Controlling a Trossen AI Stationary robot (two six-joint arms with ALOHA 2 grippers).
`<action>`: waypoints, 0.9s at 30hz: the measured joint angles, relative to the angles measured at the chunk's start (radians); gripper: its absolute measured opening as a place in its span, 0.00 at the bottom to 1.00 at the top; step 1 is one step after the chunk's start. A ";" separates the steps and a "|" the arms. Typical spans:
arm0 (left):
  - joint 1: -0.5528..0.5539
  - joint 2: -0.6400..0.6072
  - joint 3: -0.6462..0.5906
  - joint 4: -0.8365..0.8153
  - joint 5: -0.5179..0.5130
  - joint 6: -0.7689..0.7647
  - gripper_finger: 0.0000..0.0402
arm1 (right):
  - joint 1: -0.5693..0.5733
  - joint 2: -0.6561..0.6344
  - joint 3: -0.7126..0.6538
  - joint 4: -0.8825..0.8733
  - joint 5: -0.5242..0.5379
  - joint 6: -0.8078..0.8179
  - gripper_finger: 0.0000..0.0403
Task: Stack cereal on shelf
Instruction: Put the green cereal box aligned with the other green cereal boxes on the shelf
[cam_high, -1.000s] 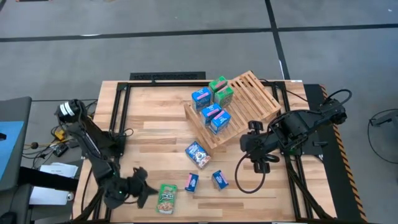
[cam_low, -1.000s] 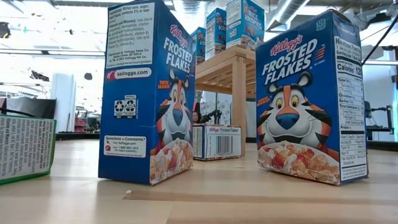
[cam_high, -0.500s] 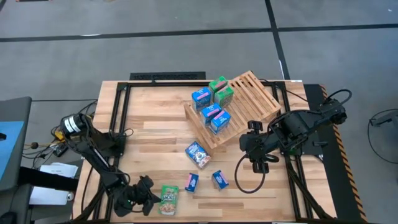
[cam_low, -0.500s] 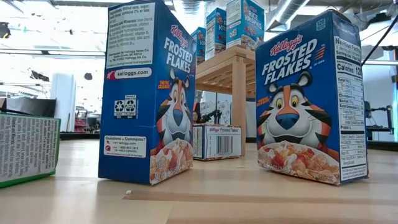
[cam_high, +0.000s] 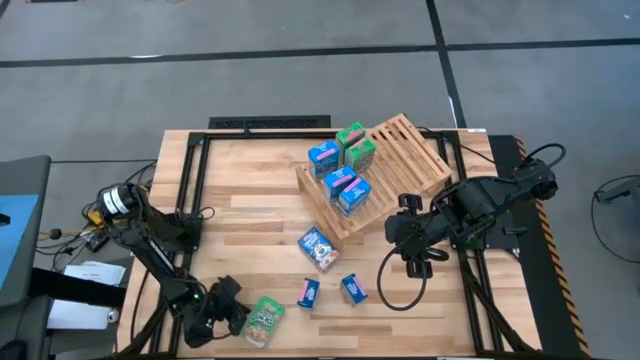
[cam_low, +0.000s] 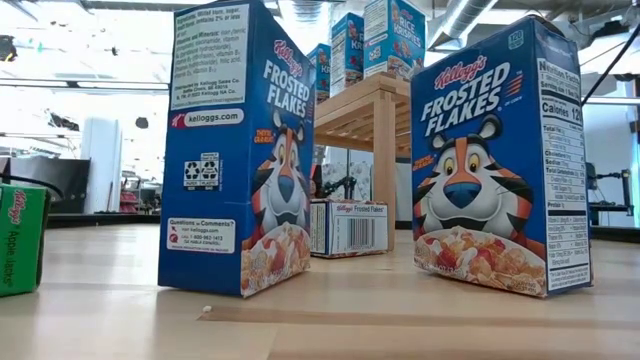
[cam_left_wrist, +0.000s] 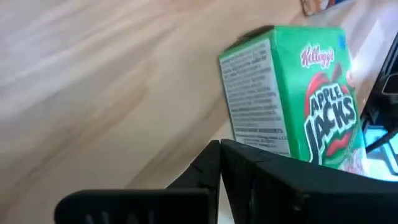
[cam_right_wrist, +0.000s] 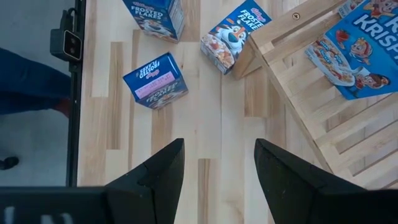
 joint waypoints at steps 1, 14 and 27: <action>0.003 0.000 0.000 0.005 -0.003 0.000 0.00 | 0.000 0.000 0.000 0.000 0.000 0.000 0.54; -0.004 -0.277 0.001 -0.108 -0.165 0.055 0.00 | -0.008 0.000 0.000 0.001 0.005 -0.026 0.54; 0.036 -0.105 0.207 -0.038 0.149 0.406 0.00 | -0.006 0.000 0.000 0.019 0.008 -0.026 0.54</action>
